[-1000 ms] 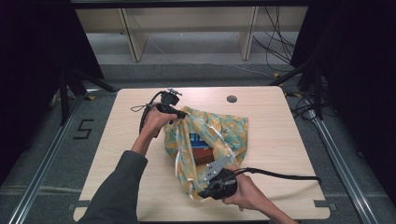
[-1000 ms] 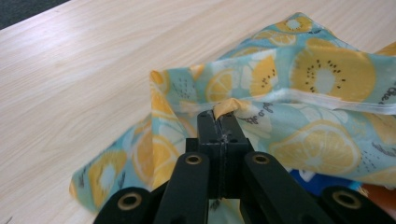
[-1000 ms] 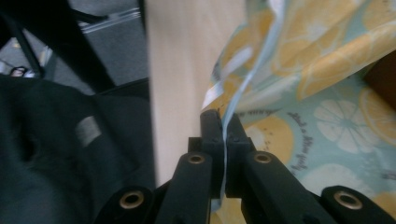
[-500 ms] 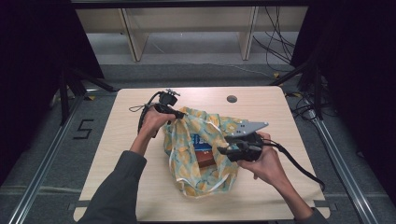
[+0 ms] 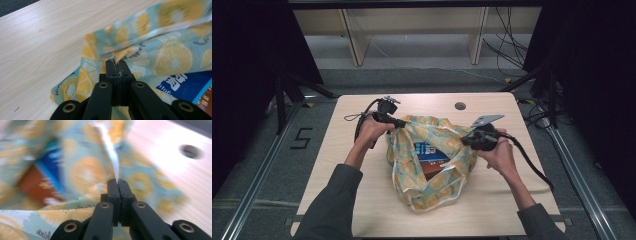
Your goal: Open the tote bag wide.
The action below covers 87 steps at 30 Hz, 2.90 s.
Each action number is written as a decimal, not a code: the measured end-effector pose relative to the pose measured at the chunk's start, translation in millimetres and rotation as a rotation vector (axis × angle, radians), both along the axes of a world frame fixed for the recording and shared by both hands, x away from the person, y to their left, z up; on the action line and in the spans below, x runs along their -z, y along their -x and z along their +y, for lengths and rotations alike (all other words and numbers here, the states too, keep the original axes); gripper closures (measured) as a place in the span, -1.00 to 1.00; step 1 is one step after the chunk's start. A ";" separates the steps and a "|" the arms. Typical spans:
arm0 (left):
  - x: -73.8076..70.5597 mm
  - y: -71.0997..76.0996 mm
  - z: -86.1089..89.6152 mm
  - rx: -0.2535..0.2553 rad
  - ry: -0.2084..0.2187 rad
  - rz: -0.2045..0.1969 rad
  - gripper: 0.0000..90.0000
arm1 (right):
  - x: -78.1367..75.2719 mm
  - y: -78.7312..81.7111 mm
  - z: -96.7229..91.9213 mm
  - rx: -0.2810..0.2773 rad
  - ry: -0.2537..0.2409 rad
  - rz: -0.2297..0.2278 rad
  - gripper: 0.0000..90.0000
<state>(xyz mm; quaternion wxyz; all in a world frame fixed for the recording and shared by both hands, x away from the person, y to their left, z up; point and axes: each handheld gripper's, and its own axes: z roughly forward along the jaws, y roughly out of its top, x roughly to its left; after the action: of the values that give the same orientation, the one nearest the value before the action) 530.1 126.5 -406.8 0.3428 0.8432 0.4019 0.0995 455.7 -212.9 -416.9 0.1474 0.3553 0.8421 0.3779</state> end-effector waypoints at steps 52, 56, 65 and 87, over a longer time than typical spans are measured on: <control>42.5 98.0 17.0 0.183 -0.333 -0.033 0.92 | 12.9 -63.6 34.9 0.037 0.194 0.010 1.00; 34.8 99.3 18.3 0.155 -0.280 -0.044 0.35 | 25.6 -60.7 33.9 0.046 0.220 0.034 0.72; -31.1 95.9 -40.8 0.156 -0.168 -0.248 0.03 | -24.6 -22.0 30.2 -0.018 0.033 0.012 0.27; 32.7 42.8 -112.2 0.231 -0.418 -0.095 -0.11 | 26.4 51.7 63.9 -0.287 0.161 0.164 0.07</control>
<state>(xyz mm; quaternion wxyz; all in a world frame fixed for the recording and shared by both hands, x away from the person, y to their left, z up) 487.3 14.3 -439.5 0.1885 0.9306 0.2568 0.1801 404.0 -149.0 -443.3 0.0507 0.2481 0.9209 0.2963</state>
